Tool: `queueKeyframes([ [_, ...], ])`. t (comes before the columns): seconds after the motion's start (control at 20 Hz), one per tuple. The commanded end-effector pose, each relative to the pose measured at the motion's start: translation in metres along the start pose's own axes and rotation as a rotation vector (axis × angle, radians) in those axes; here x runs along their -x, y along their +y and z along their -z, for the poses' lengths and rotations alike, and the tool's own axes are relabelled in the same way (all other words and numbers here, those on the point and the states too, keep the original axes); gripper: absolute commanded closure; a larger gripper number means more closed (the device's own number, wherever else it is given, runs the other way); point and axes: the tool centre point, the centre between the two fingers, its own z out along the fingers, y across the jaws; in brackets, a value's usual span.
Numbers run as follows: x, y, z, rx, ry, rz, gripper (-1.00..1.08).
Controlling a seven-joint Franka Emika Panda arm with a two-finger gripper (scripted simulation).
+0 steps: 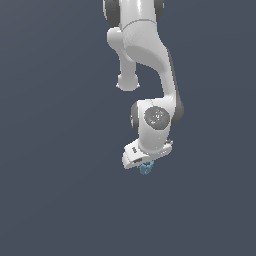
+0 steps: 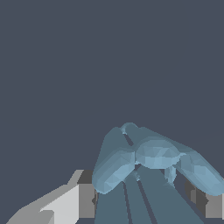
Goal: Pick up the object and move it to a goal position.
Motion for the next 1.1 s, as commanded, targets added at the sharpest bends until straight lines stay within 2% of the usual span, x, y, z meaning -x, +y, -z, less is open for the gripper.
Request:
queueKeyframes([
  [0.0,0.006,0.007,0.001,0.001,0.0,-0.002,1.08],
  [0.3,0.034,0.037,0.002,0.001,0.0,-0.002,1.08],
  [0.75,0.098,0.106,0.006,0.001,0.0,-0.002,1.08],
  [1.05,0.129,0.142,0.008,0.001,0.0,-0.002,1.08],
])
